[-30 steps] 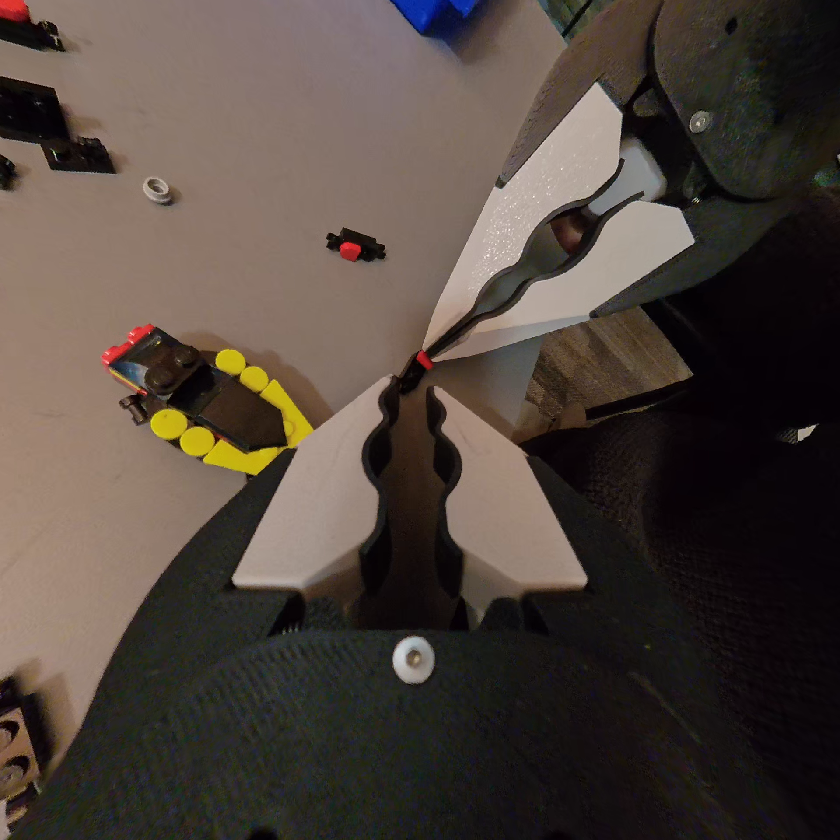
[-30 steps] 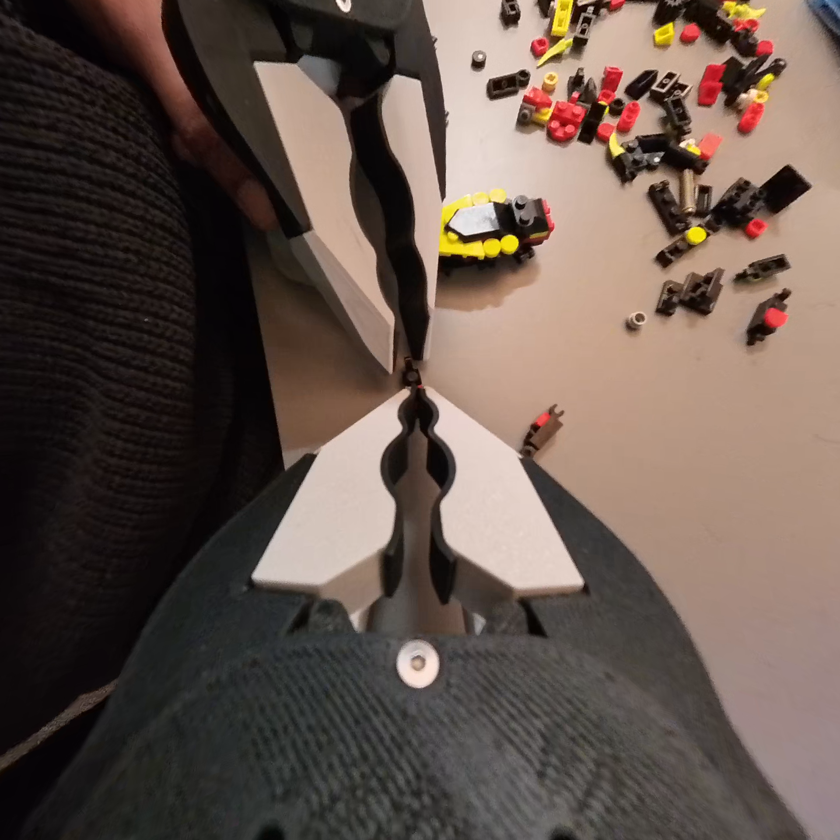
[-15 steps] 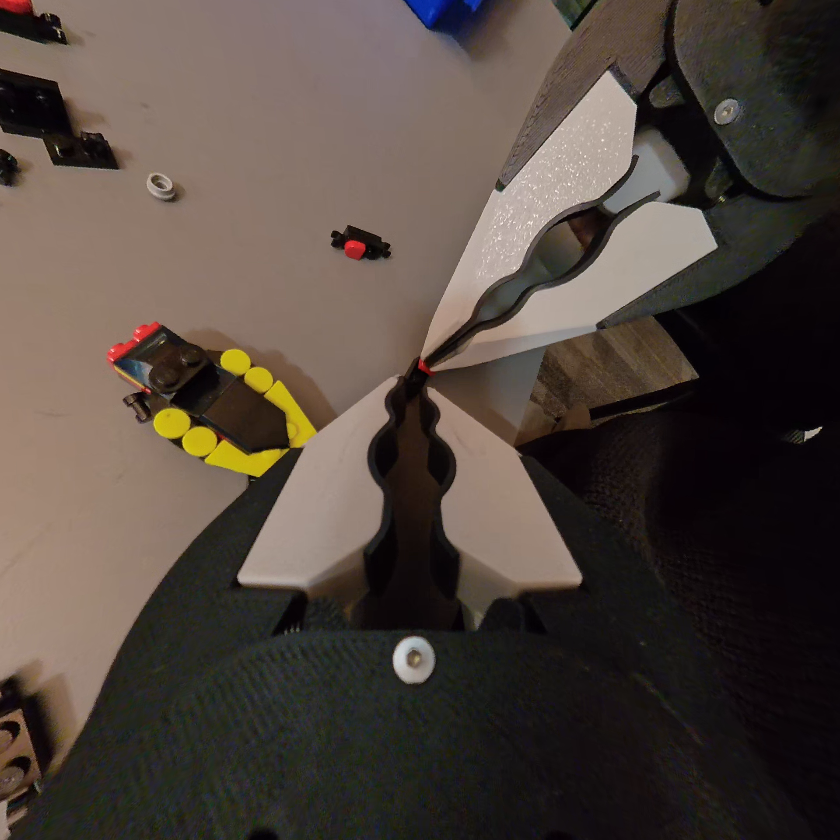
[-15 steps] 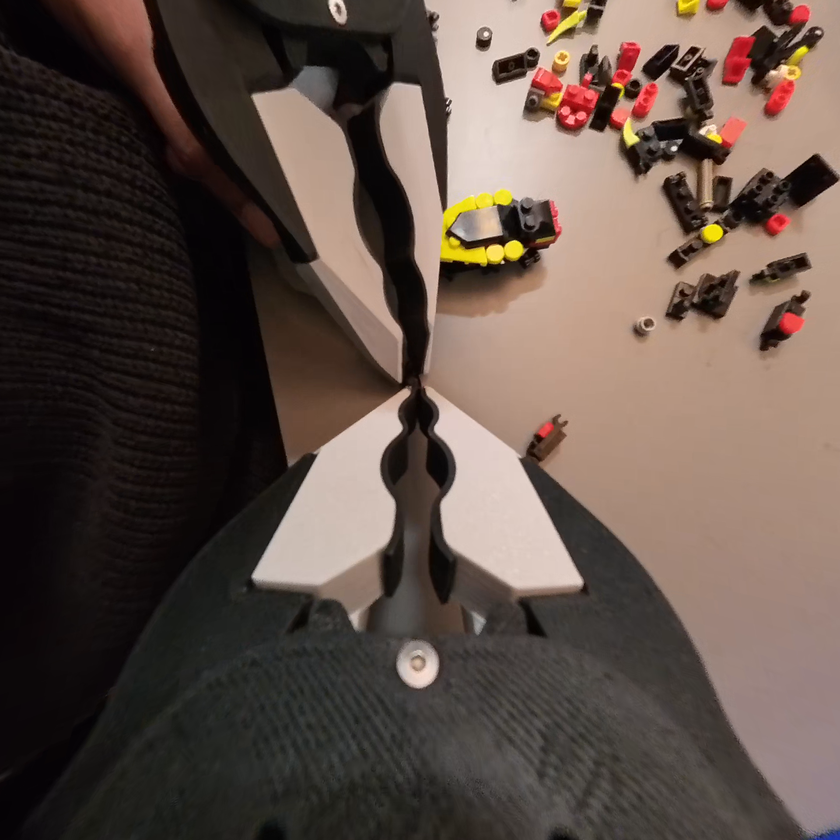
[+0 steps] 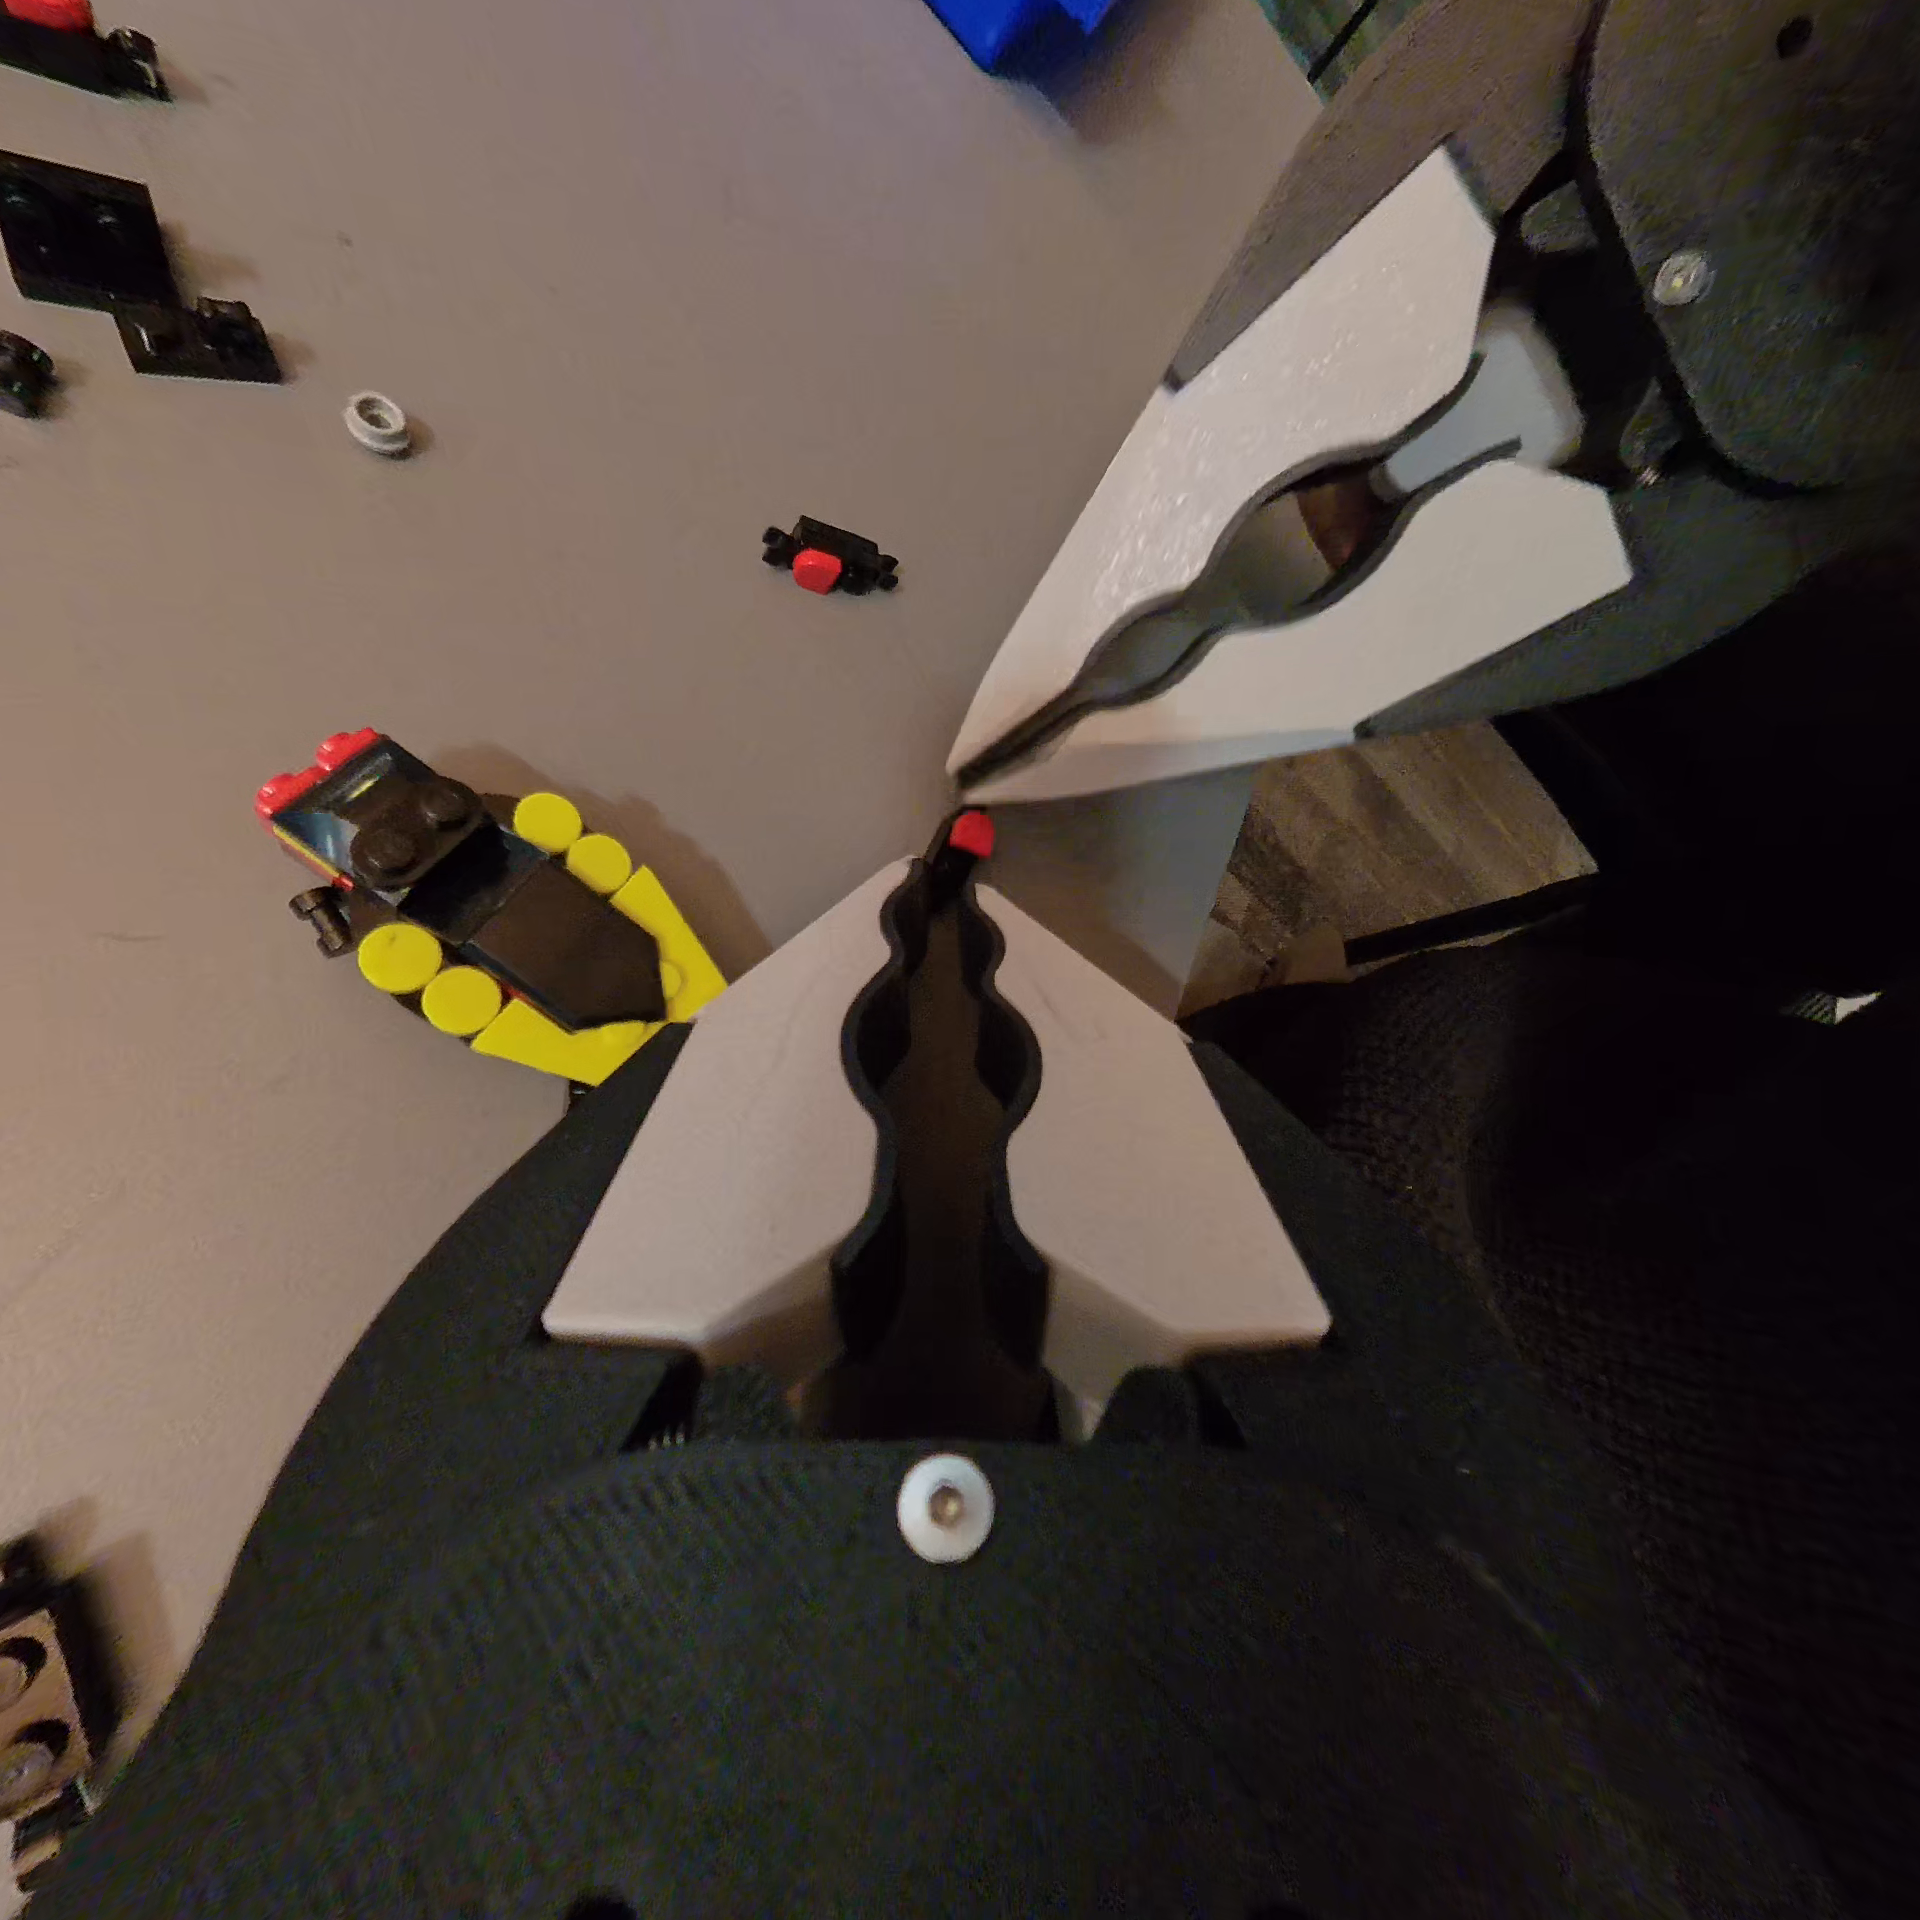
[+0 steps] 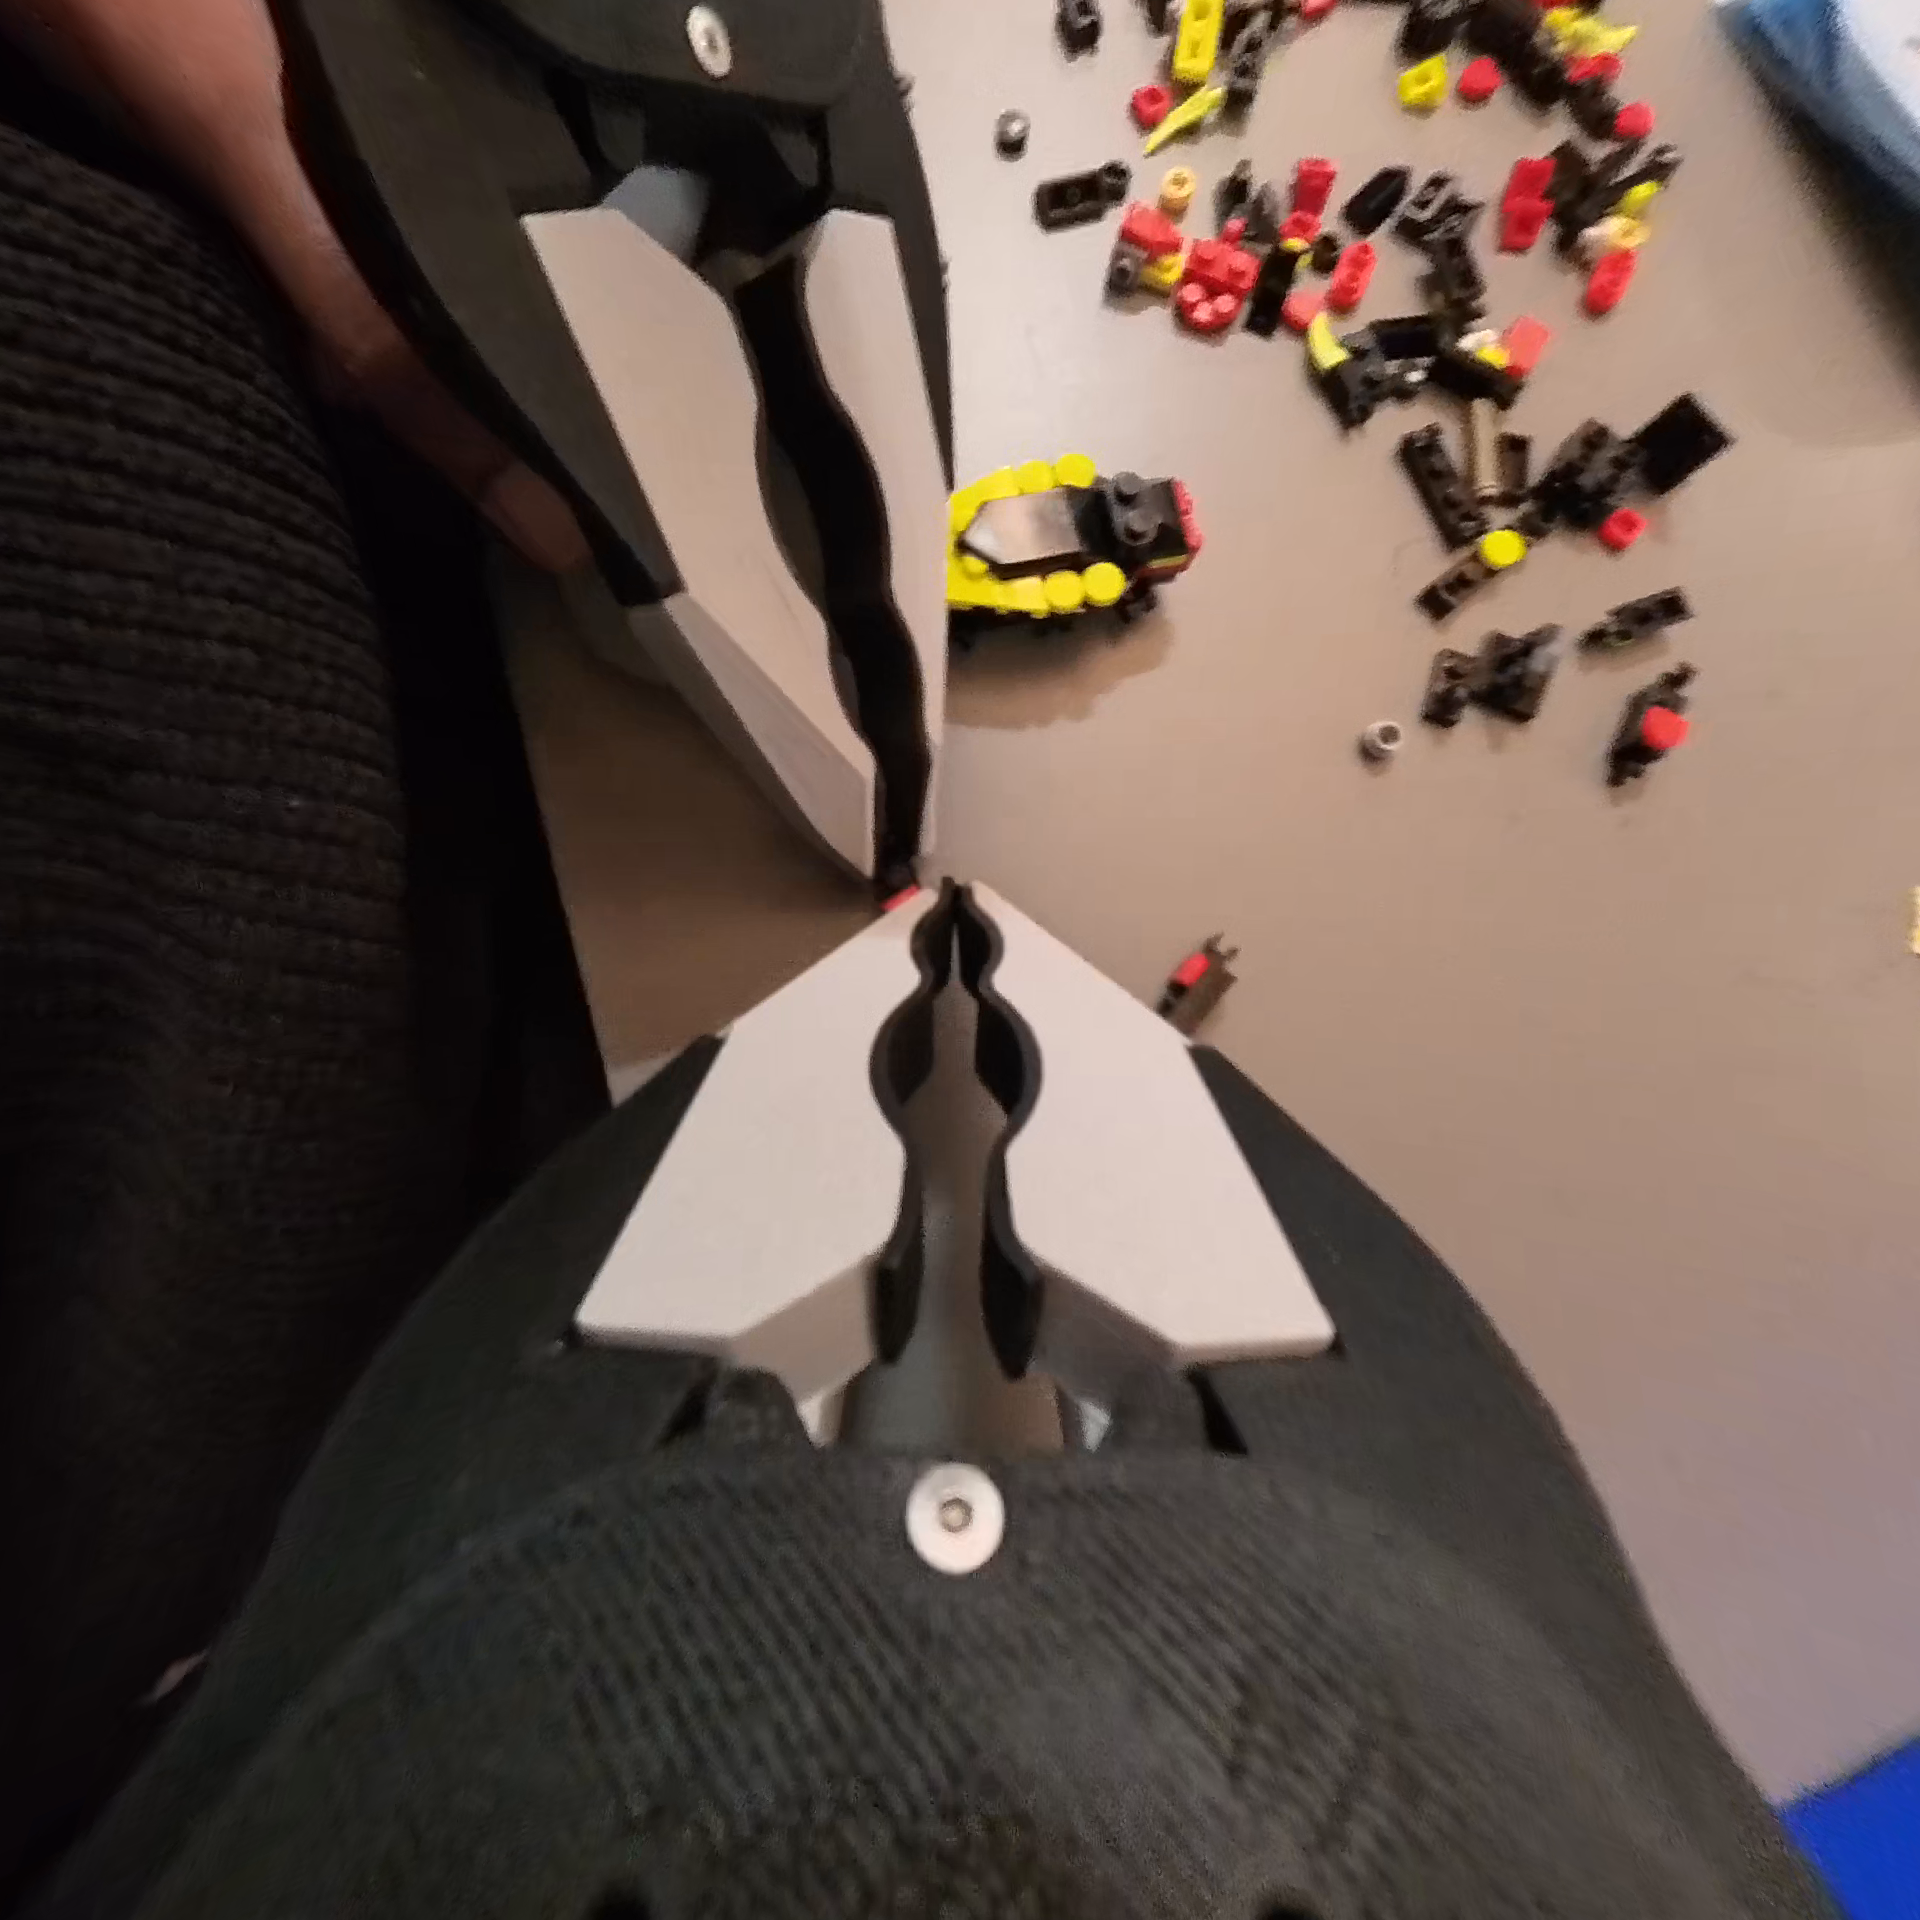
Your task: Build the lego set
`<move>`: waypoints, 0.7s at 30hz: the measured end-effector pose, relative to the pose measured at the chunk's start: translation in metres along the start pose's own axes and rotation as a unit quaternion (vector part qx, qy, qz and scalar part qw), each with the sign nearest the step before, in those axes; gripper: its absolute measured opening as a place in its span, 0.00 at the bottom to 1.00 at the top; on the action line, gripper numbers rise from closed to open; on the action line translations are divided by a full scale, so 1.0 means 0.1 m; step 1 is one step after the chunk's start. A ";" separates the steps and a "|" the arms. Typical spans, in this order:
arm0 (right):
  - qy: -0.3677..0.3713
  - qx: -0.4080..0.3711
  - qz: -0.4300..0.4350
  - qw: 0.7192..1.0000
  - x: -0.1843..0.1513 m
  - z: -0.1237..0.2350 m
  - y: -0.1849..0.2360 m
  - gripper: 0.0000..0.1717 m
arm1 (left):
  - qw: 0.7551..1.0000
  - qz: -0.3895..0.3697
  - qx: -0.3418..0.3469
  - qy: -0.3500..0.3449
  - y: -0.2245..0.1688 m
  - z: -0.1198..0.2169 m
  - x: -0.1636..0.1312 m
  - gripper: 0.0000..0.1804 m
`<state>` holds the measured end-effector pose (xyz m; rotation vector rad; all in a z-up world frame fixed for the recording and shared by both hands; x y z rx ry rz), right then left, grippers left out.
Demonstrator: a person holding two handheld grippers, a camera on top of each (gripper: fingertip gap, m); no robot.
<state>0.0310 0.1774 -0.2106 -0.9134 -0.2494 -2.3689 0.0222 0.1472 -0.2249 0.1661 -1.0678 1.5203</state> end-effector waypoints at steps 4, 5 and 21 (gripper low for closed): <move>-0.057 0.011 -0.027 0.998 0.08 0.16 -0.04 0.00 | 1.000 0.002 -0.002 0.000 0.00 0.00 0.00 0.02; -0.054 0.015 -0.024 0.998 0.07 0.15 -0.03 0.00 | 1.000 0.002 -0.002 0.000 0.00 0.00 0.00 0.02; 0.006 0.040 0.036 0.999 -0.04 -0.05 0.10 0.04 | 1.000 0.002 -0.001 0.000 0.00 0.00 0.00 0.01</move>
Point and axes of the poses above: each gripper's, where its closed fingertips meet, z back along the fingers, x out of its top, y = z × x across the jaws, the point moved 2 cm from there along z, back along the fingers, and after that the axes turned 1 degree about -z, right-handed, at the moved point
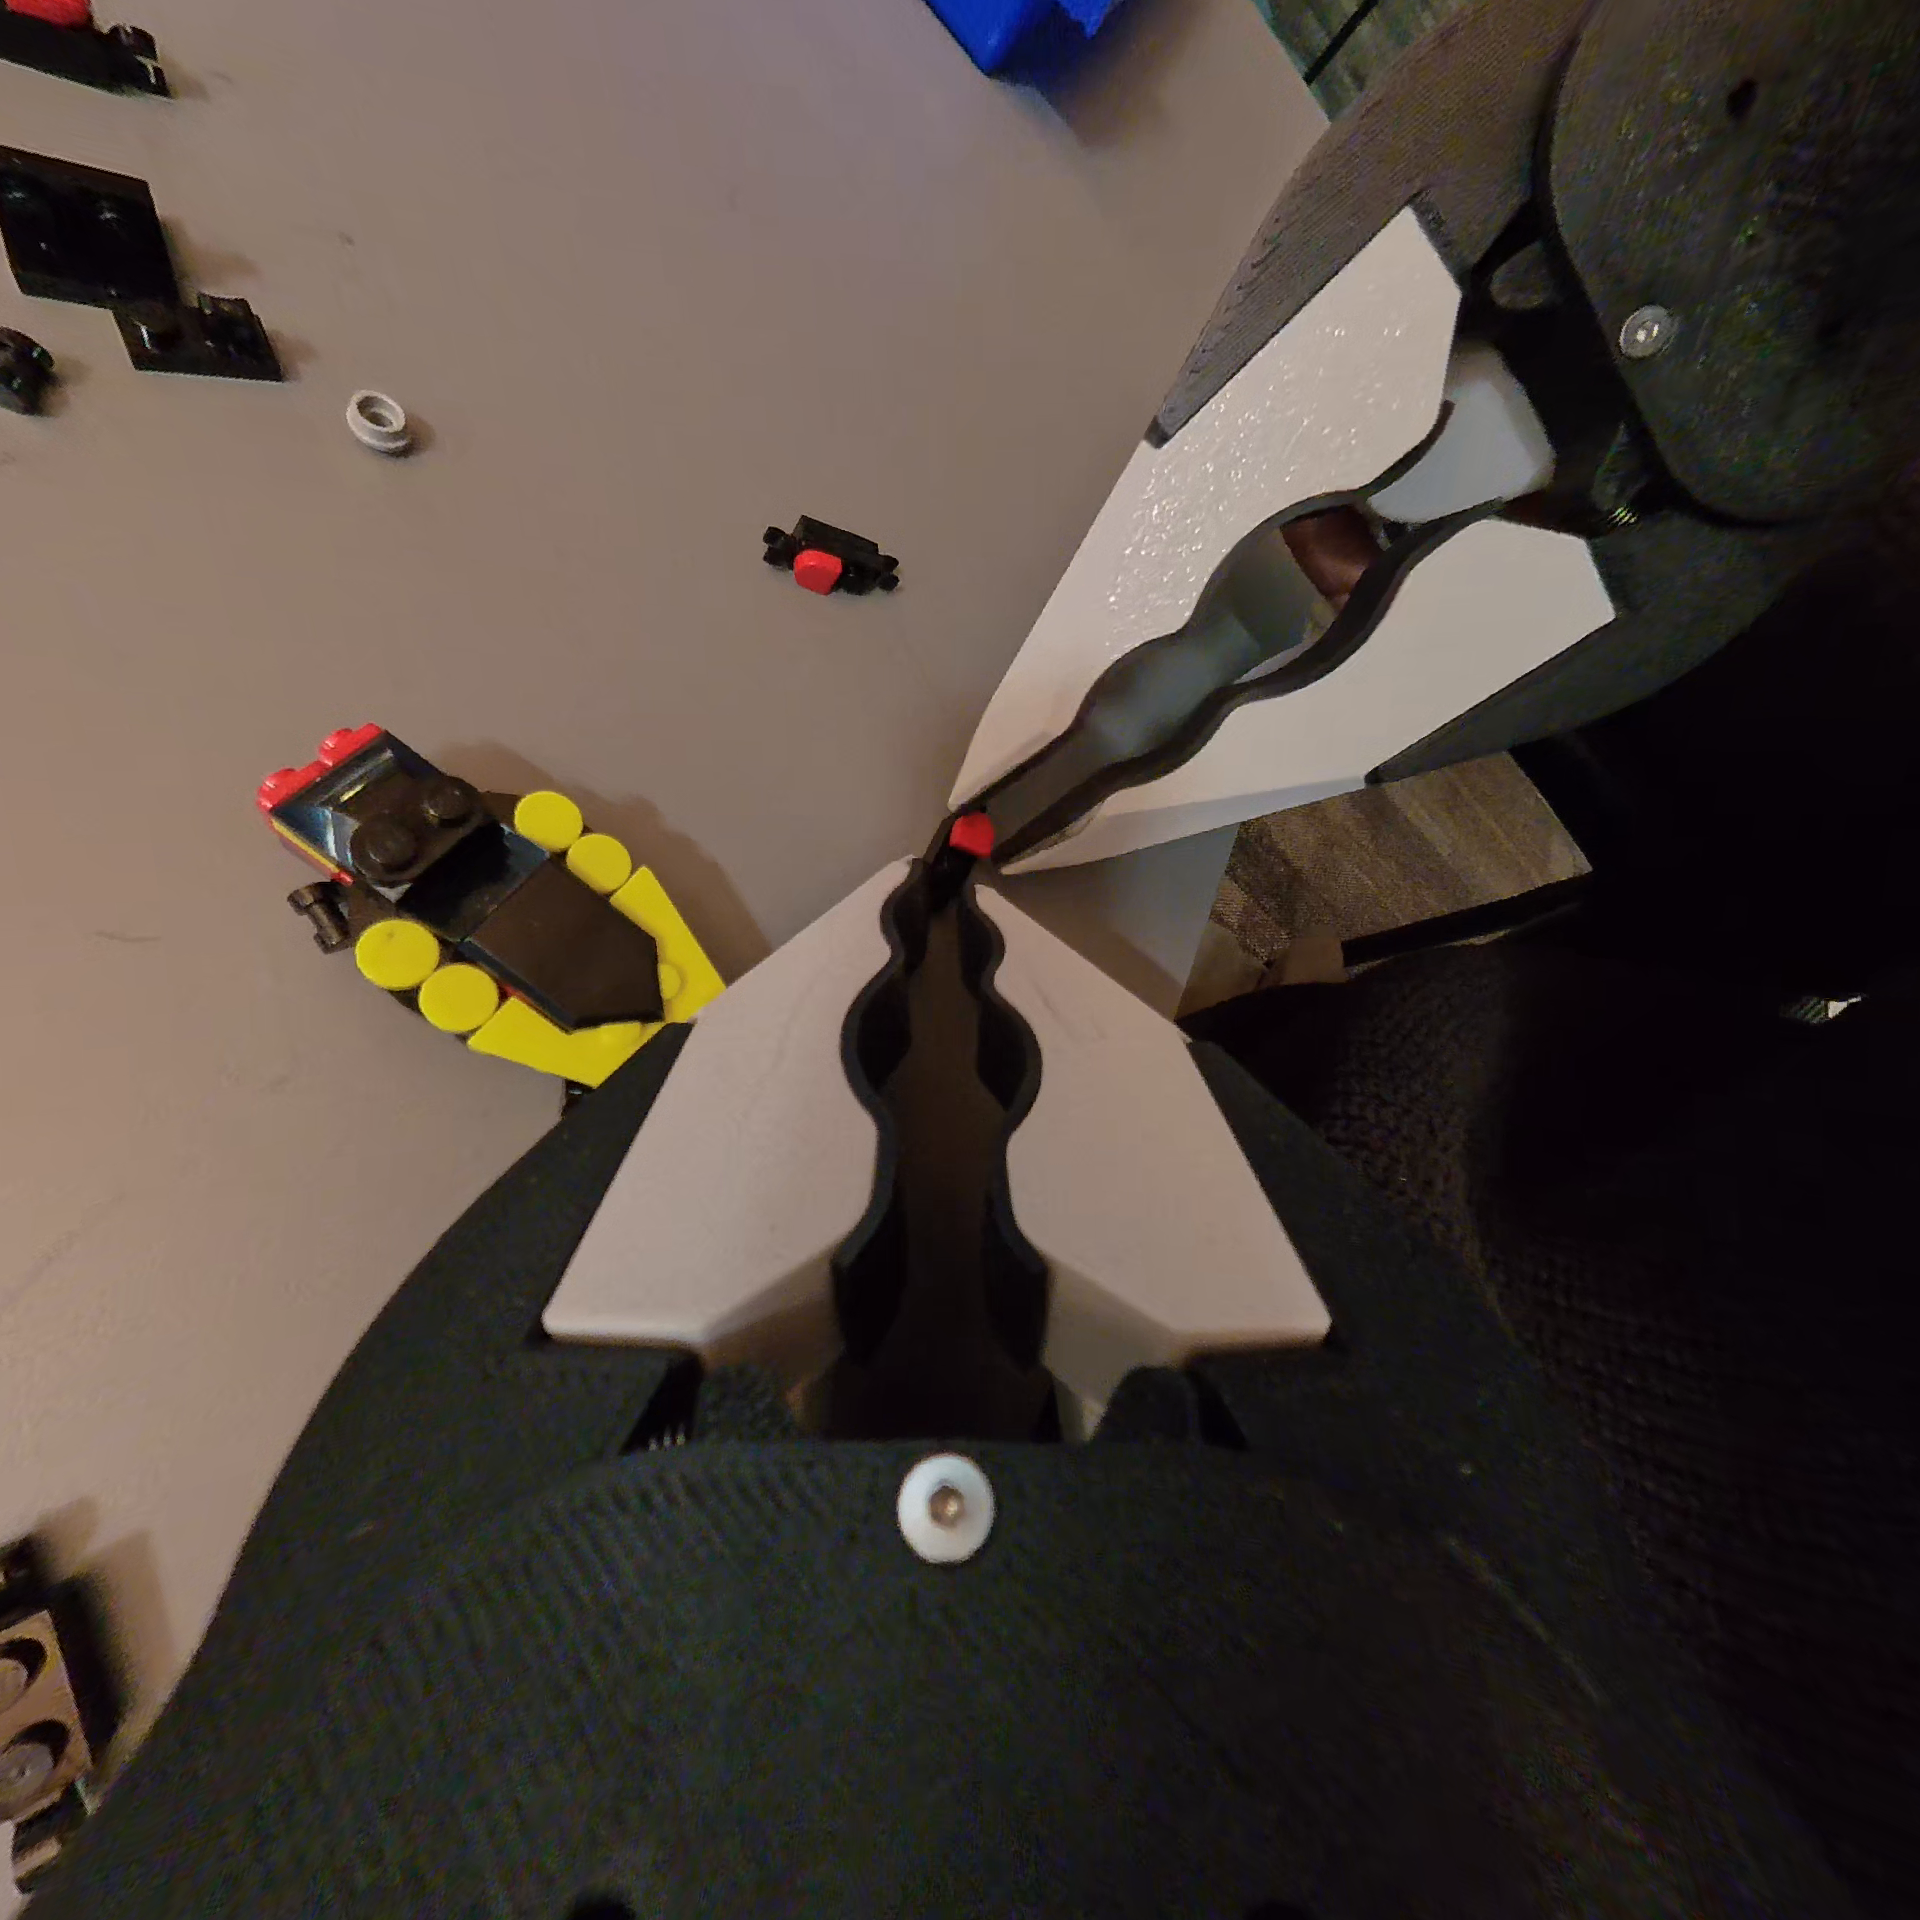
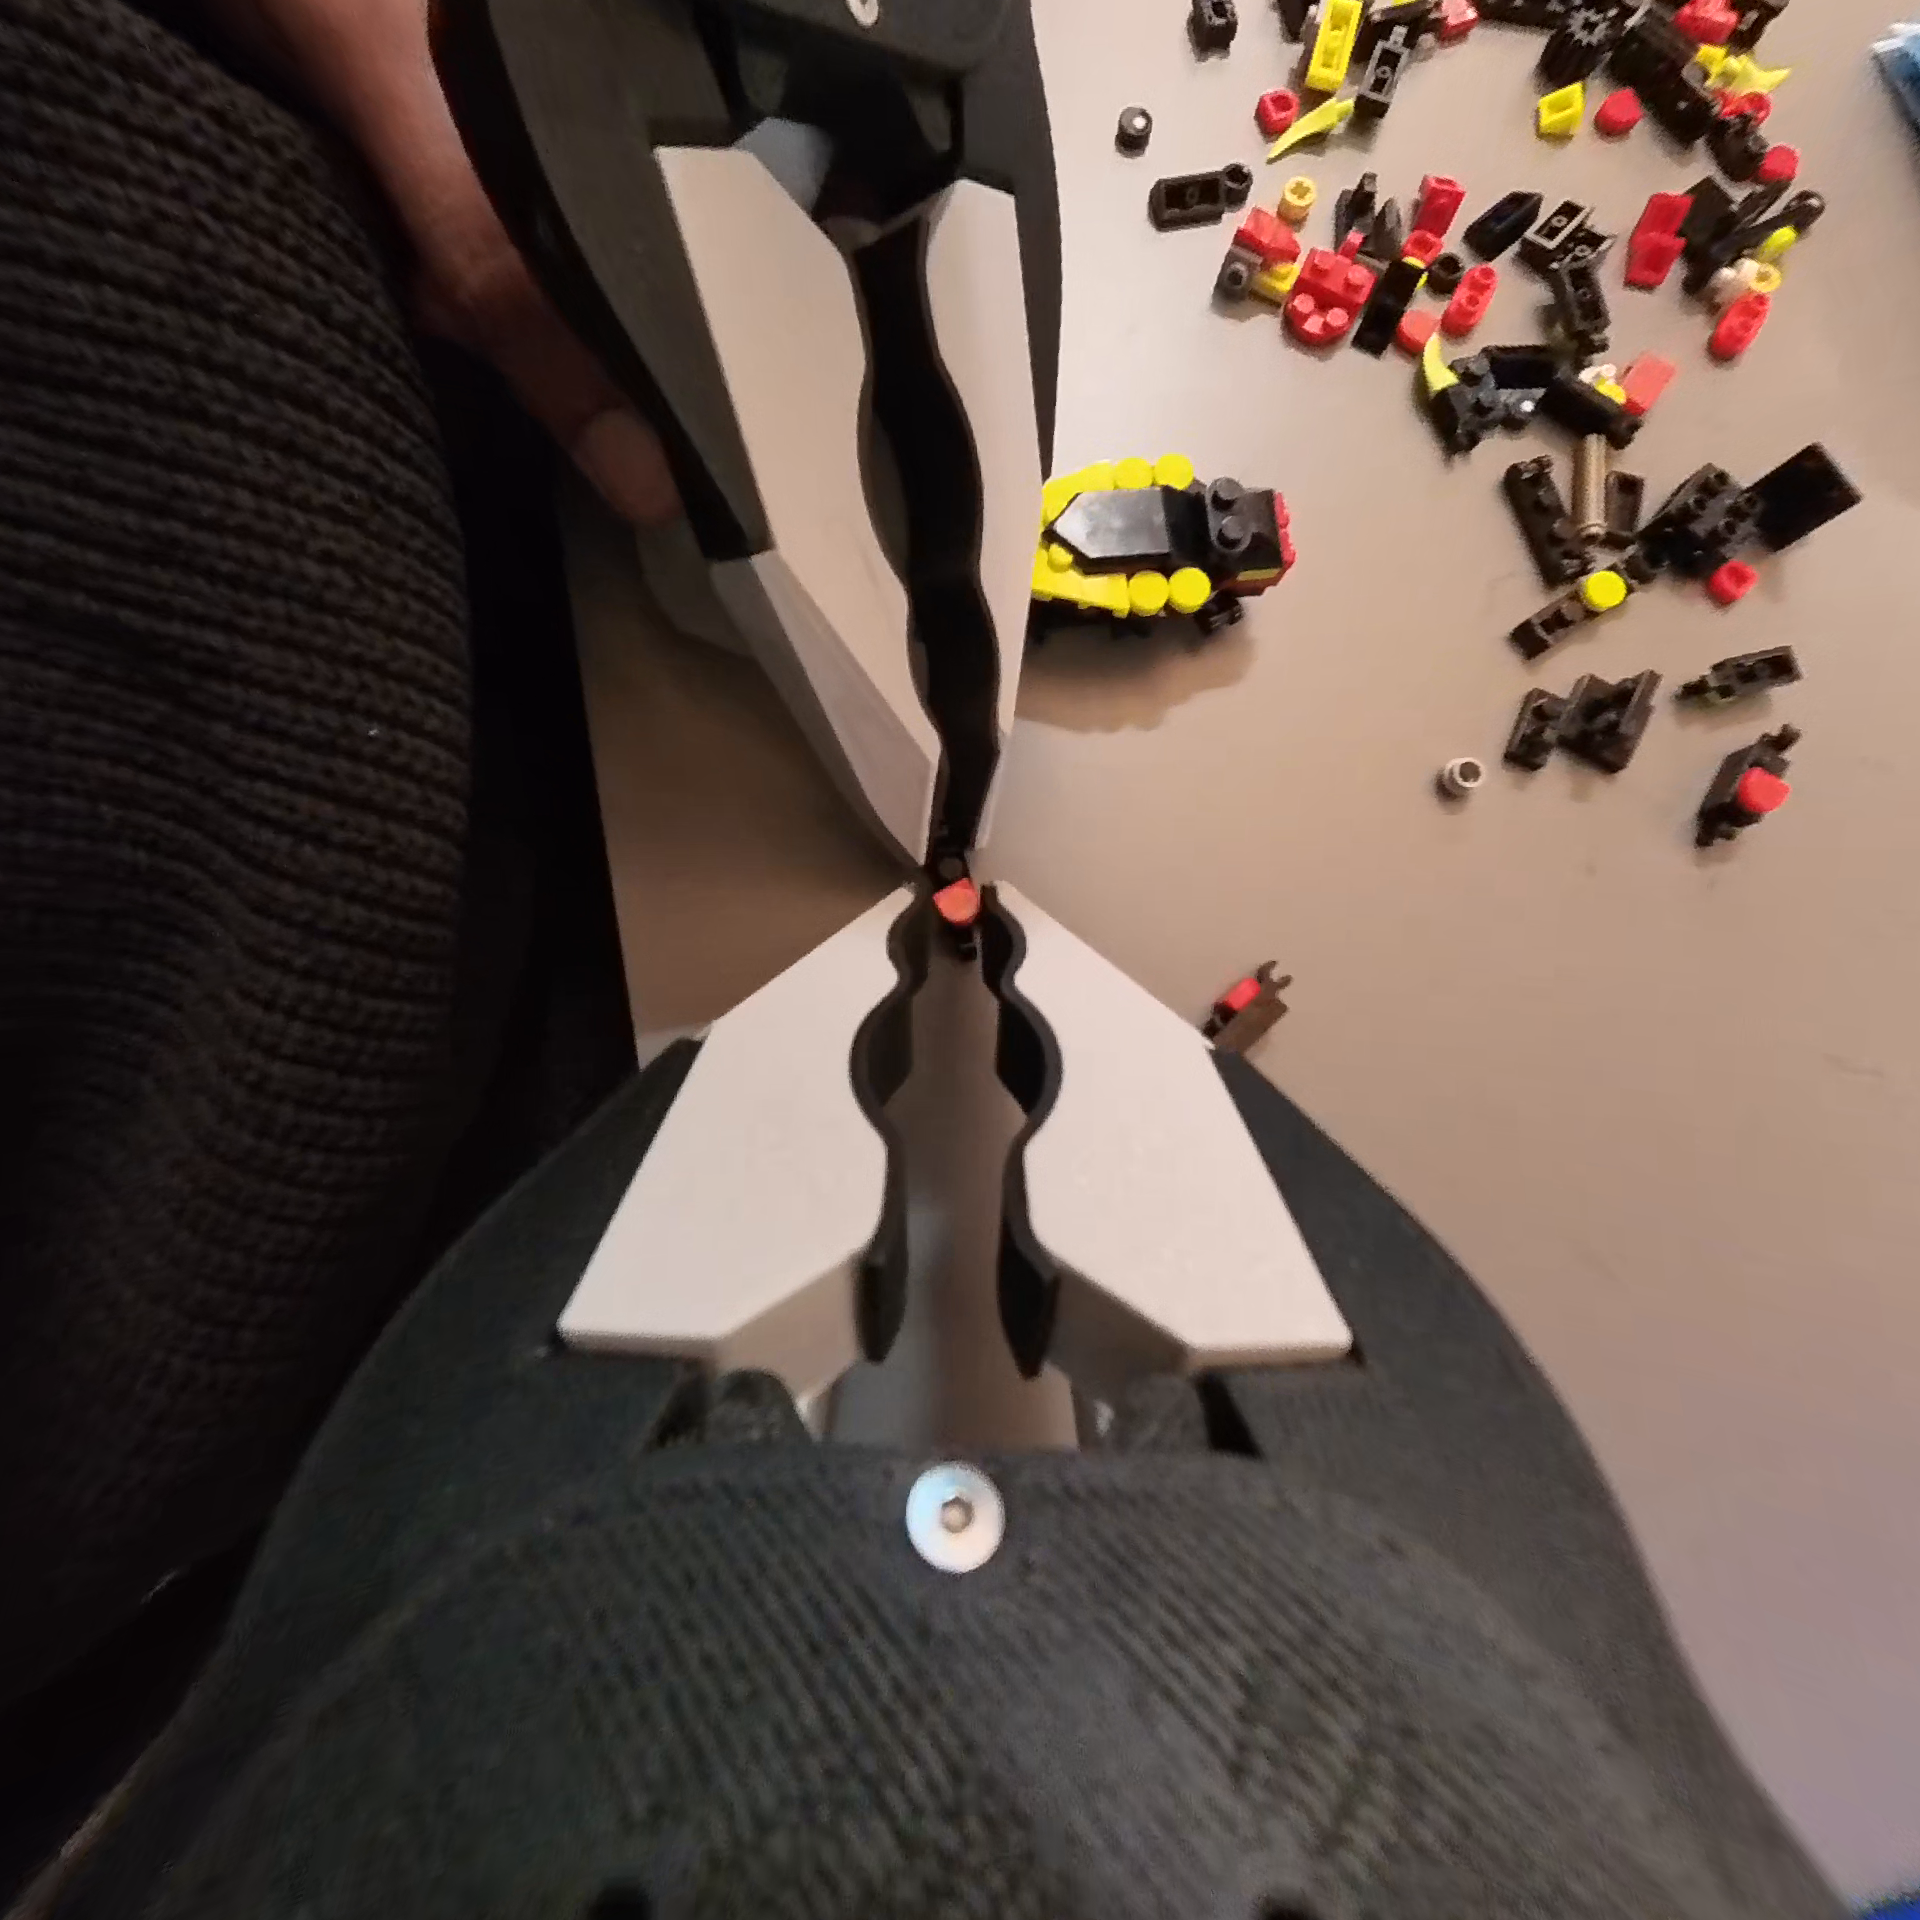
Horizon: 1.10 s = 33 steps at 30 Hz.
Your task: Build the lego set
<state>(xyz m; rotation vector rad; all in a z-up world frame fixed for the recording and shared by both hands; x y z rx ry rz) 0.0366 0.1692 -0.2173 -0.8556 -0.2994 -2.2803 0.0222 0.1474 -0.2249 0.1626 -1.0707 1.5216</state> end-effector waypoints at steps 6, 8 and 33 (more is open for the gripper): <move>0.008 0.002 -0.009 1.000 -0.02 -0.02 0.00 0.04 | 1.000 -0.001 0.000 0.000 0.00 0.00 0.00 0.01; 0.011 0.000 -0.019 1.000 -0.02 -0.02 0.00 0.04 | 1.000 -0.001 0.001 0.000 0.00 0.00 0.00 0.02; 0.015 -0.059 0.020 0.998 -0.05 0.04 0.06 0.09 | 1.000 -0.009 0.004 0.001 -0.02 0.00 -0.02 0.01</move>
Point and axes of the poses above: each gripper's, where its closed fingertips meet, z back along the fingers, x out of its top, y = z × x across the jaws, the point moved 2 cm from there along z, back along the fingers, and after that the axes turned 1 degree about -z, right-handed, at the moved point
